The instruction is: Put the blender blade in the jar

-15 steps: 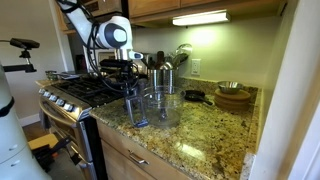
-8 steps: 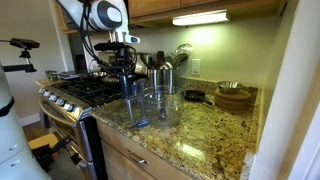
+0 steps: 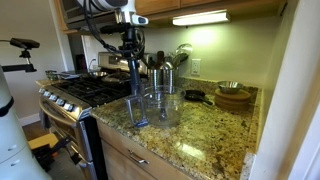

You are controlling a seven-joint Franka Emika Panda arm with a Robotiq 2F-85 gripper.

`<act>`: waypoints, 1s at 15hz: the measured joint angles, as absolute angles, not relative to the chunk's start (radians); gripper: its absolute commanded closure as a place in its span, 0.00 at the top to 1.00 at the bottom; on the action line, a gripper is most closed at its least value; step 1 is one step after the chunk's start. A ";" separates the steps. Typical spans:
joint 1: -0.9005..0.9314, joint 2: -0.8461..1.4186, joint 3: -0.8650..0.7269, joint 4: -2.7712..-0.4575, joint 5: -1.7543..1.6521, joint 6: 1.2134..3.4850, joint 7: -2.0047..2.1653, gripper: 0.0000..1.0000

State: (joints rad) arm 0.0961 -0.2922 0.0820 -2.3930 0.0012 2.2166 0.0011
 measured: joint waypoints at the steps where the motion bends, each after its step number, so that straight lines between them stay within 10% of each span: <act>1: 0.085 -0.293 0.070 -2.384 0.000 2.217 -0.001 0.21; 15: -0.046 -0.268 -0.030 -2.360 -0.044 2.217 -0.004 0.21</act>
State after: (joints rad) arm -0.0462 -0.2680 -0.0301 -2.3601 -0.0436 2.2167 -0.0037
